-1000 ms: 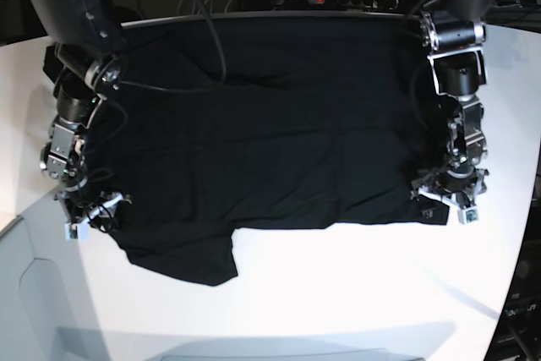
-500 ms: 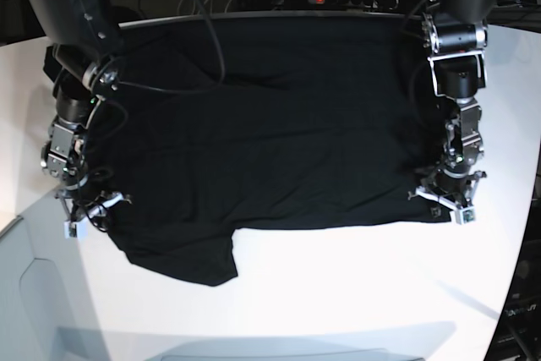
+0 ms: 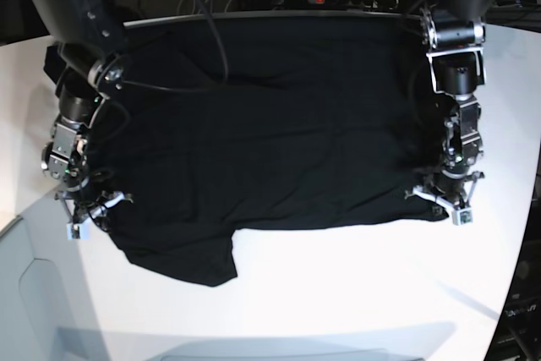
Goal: Fold the T-shirt properly
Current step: 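Reach both grippers to the shirt's middle side edges and grasp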
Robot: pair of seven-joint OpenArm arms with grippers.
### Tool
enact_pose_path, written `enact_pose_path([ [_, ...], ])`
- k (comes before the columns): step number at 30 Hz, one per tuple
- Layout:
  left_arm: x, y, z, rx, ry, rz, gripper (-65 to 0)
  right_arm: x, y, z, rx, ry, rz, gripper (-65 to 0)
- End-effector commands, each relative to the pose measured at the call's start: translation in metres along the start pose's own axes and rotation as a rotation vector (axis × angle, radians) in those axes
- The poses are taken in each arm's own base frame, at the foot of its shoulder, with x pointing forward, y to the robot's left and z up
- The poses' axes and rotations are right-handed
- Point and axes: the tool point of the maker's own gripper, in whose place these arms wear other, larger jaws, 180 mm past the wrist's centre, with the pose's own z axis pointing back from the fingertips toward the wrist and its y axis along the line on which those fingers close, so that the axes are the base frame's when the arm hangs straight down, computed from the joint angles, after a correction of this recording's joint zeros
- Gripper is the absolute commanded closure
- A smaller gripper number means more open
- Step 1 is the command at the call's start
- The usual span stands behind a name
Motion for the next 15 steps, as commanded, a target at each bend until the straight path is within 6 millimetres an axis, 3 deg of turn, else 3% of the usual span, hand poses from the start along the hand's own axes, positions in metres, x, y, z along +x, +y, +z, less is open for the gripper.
enact_pose_path([
  [1,0.03,0.003,0.002,-0.001,-0.08,-0.01,0.0,0.02,-0.004,0.0,-0.025,-0.038,0.014,0.0],
  [7,0.042,-0.009,0.019,-0.03,-0.148,-0.048,0.0,0.03,-0.007,0.016,-0.071,-0.095,0.068,0.0],
  [12,0.048,0.008,0.035,0.01,-0.204,0.011,0.0,0.037,-0.01,0.029,-0.102,-0.136,0.103,0.0],
  [15,0.042,0.016,0.042,0.03,-0.208,0.035,0.0,0.044,-0.015,0.041,-0.131,-0.163,0.135,0.0],
])
